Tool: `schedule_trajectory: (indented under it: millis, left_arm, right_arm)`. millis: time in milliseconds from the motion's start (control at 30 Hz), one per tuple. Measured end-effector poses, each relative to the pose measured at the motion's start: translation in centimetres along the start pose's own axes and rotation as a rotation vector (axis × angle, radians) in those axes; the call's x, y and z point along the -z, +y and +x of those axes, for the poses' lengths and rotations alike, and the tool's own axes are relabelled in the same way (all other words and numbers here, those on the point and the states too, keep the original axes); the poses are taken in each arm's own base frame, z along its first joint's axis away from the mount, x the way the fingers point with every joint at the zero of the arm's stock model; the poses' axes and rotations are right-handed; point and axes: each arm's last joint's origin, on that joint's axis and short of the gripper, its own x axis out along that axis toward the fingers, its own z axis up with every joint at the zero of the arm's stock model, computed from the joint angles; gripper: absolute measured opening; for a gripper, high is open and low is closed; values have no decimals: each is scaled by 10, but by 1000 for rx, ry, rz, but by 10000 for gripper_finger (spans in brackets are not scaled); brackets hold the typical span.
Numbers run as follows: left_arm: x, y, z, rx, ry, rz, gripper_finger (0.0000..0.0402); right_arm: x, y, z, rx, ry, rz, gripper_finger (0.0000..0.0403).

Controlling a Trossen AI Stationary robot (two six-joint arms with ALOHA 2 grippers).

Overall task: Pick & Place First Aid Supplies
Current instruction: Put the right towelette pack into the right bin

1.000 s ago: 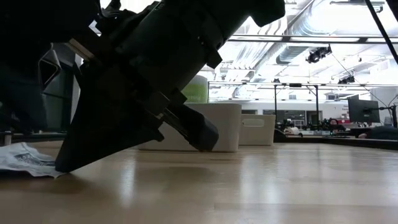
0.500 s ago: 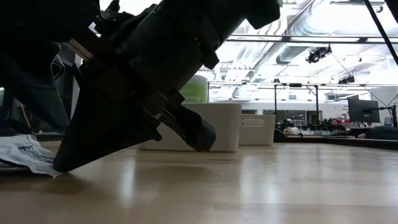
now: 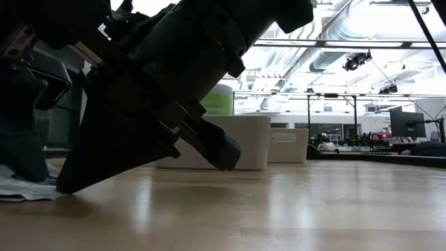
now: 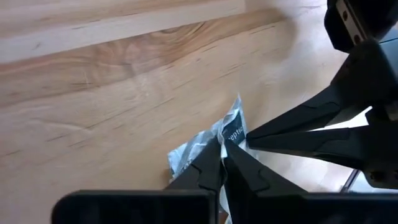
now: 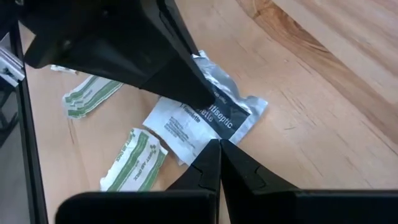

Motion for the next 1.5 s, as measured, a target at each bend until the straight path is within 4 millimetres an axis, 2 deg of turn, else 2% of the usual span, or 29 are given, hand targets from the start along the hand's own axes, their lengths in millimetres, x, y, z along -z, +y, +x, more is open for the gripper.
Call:
schedule_trajectory:
  millis: [167, 300, 467, 667, 900, 1033, 1200, 1367, 1500]
  left_arm:
    - [0, 1, 0, -14, -3, 12, 5]
    - [-1, 2, 0, -18, -7, 19, 3]
    - [-3, -1, -4, 3, -35, 40, 2]
    - [-13, -18, -25, 117, -159, 115, 1]
    - [-34, -40, -41, 199, -241, 234, 1]
    - [-54, -51, -45, 209, -282, 289, 0]
    - [-82, -70, -43, 264, -314, 403, 0]
    - [-122, -88, -36, 333, -343, 494, 0]
    - [-160, -99, -32, 334, -346, 504, 0]
  right_arm:
    - [-1, 2, -3, -17, 22, -13, 0]
    - [-7, 8, -19, -32, 64, -53, 0]
    - [-29, 20, -66, -7, 40, -118, 0]
    - [-55, 28, -134, 63, -52, -192, 0]
    - [-65, 20, -207, 252, -150, -236, 0]
    - [-64, 10, -239, 370, -176, -249, 0]
    - [-63, -3, -261, 469, -144, -244, 0]
    - [-62, -13, -265, 542, -74, -274, 0]
    - [-62, -26, -258, 556, -34, -296, 0]
